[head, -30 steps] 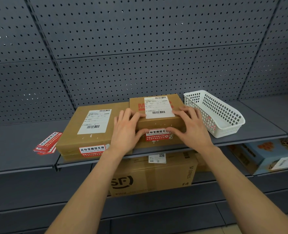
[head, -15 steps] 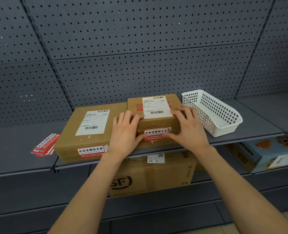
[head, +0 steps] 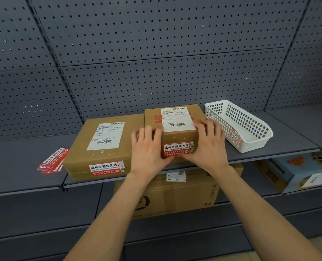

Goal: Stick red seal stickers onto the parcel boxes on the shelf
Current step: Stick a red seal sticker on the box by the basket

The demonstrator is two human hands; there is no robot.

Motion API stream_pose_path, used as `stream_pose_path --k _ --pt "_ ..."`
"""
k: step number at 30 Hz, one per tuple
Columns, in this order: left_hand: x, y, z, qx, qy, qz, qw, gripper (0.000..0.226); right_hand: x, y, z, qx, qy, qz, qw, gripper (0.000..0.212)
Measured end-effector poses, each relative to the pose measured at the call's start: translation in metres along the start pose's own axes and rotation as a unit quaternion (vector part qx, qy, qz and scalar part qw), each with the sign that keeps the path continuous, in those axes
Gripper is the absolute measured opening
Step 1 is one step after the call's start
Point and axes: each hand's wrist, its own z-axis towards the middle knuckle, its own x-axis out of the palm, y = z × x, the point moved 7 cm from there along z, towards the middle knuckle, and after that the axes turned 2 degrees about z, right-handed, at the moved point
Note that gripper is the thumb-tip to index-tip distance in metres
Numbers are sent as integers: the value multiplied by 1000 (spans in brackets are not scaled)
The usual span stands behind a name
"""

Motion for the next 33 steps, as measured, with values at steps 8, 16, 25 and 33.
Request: stream_pose_path --k 8,16,25,33 --pt "2 -6 -1 -3 -10 15 1000 92 3 -5 1 -19 32 -5 999 121" --pt "1 10 1 37 10 9 999 95 3 -14 3 -53 70 -4 996 113" --pt "2 20 9 7 7 -71 997 75 2 -22 8 -61 65 37 995 93" --pt "5 28 15 -16 32 -167 985 62 0 -31 16 -48 61 82 994 74"
